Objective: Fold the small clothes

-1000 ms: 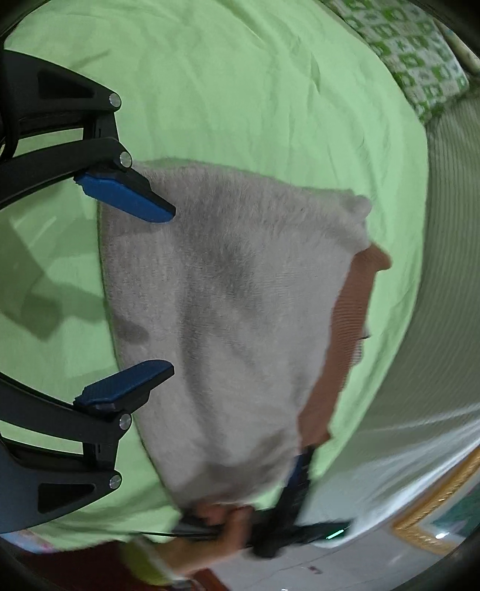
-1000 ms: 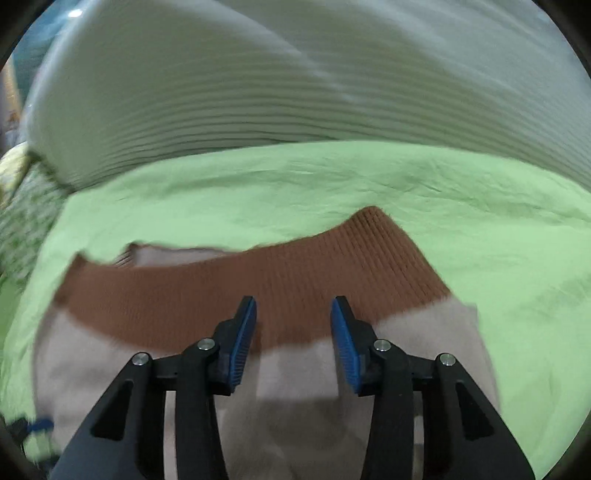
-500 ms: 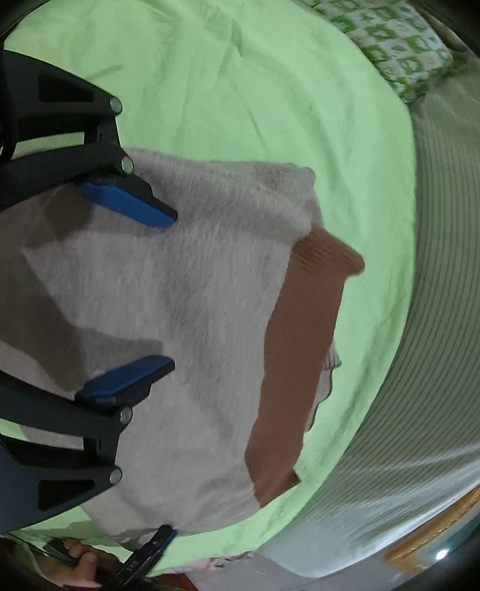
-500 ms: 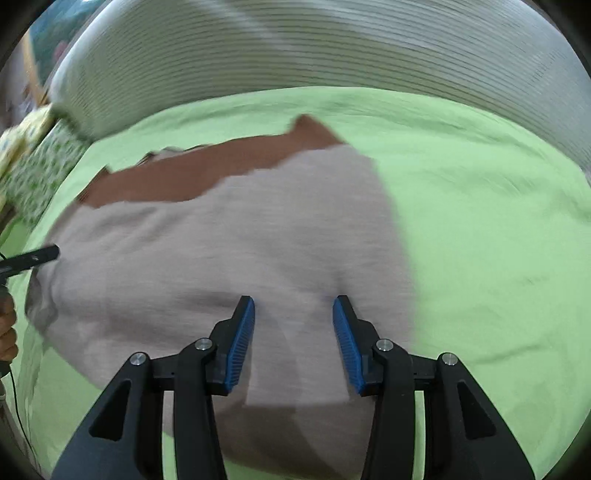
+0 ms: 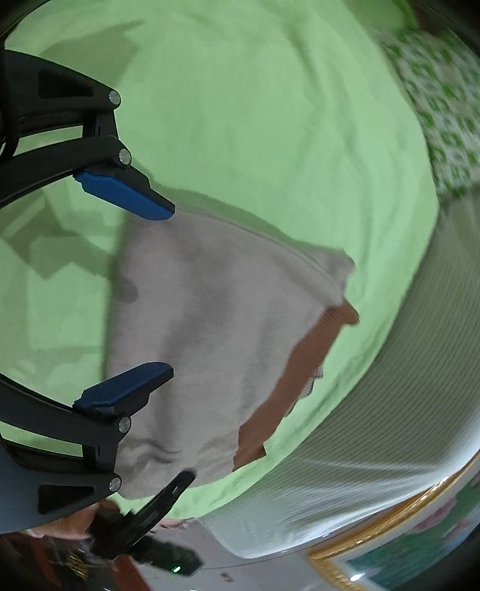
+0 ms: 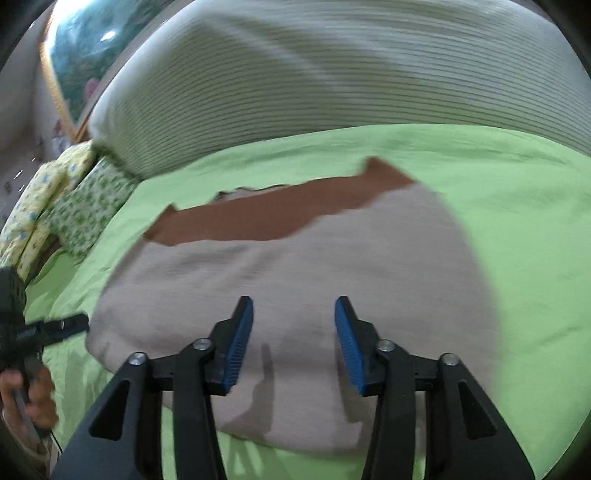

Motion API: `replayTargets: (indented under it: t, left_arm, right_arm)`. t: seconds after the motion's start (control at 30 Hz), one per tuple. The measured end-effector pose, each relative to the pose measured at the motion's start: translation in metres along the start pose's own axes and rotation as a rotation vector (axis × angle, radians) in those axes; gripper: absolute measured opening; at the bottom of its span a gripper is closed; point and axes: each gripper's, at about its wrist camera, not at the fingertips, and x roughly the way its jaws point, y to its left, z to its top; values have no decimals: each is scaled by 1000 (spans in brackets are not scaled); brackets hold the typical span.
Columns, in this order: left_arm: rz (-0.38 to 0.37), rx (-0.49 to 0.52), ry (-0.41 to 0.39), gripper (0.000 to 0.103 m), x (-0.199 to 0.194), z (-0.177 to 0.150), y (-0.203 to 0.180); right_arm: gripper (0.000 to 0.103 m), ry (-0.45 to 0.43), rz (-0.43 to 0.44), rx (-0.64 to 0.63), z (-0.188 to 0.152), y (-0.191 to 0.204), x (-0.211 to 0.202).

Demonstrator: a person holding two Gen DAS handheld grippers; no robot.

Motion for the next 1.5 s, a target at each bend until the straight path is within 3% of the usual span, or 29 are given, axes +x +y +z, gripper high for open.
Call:
replayTargets:
  t: [0.03, 0.1, 0.17, 0.23, 0.37, 0.47, 0.53, 0.73, 0.83, 0.87, 0.9, 0.97, 1.0, 1.1, 1.27, 1.37, 1.4, 1.43, 1.5]
  left_arm:
    - [-5, -27, 8, 82, -1, -7, 3]
    - [-33, -76, 36, 83, -3, -20, 13]
    - [-42, -83, 81, 83, 5, -27, 17]
    - [-31, -103, 125, 83, 14, -32, 21]
    - [-43, -159, 93, 87, 18, -29, 24]
    - [-26, -202, 68, 88, 28, -19, 22]
    - [-32, -230, 43, 89, 33, -12, 23]
    - [-47, -304, -4, 90, 46, 10, 29]
    - [-44, -304, -30, 89, 53, 19, 25]
    - [-38, -291, -40, 82, 54, 21, 22]
    - [-35, -267, -53, 55, 55, 25, 19]
    - [-15, -206, -56, 28, 55, 31, 10]
    - [-28, -176, -68, 22, 52, 35, 2]
    - [-57, -52, -118, 18, 34, 48, -41]
    - [-257, 278, -206, 16, -15, 63, -178]
    - [-391, 496, -126, 22, 5, 41, -267]
    - [-421, 550, -72, 34, 22, 27, -285]
    - [-430, 581, -23, 40, 37, 16, -296]
    - [-424, 625, 71, 39, 67, -10, -307]
  right_arm:
    - [21, 18, 12, -5, 2, 8, 11]
    - [21, 95, 50, -24, 1, 29, 43]
    - [21, 160, 26, -47, -2, 42, 69]
    - [21, 162, 1, -60, 3, 49, 88]
    - [21, 97, -19, 32, 35, 36, 99]
    - [21, 172, -21, 50, 29, 31, 112]
    - [21, 138, -18, 19, 18, 34, 95]
    - [21, 48, -1, 96, -29, 11, 23]
    - [21, 57, 17, 128, -38, -6, 17]
    - [21, 74, 22, 133, -39, -8, 24]
    - [21, 84, 34, 139, -42, -11, 29]
    - [20, 82, 45, 154, -43, -12, 33]
    - [20, 82, 46, 154, -41, -10, 34]
    - [20, 93, 67, 169, -40, -11, 39]
    - [18, 76, 189, 318, -38, -38, 30]
    - [21, -42, 184, 441, -41, -68, -6]
    - [21, -78, 175, 489, -44, -81, -18]
    - [21, -111, 178, 541, -47, -95, -28]
    - [21, -151, 200, 627, -54, -121, -42]
